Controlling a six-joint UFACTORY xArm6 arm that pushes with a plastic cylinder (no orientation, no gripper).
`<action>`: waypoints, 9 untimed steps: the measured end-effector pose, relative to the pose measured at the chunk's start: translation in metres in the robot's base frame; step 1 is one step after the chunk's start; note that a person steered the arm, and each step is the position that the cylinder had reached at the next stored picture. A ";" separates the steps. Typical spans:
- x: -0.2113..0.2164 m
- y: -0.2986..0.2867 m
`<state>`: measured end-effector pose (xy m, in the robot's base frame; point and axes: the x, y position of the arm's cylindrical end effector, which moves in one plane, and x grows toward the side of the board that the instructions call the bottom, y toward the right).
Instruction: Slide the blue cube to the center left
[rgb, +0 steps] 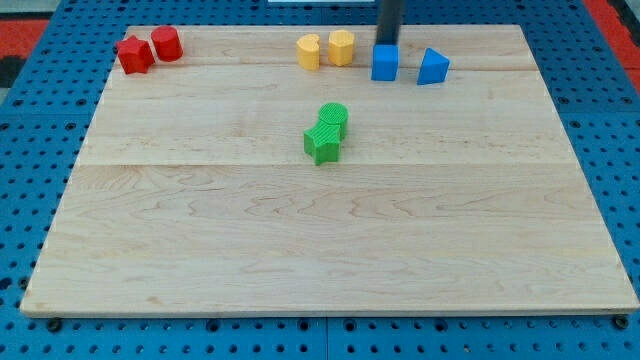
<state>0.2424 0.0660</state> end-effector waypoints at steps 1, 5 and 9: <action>0.037 -0.040; 0.047 0.071; 0.035 0.012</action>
<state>0.2773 0.0780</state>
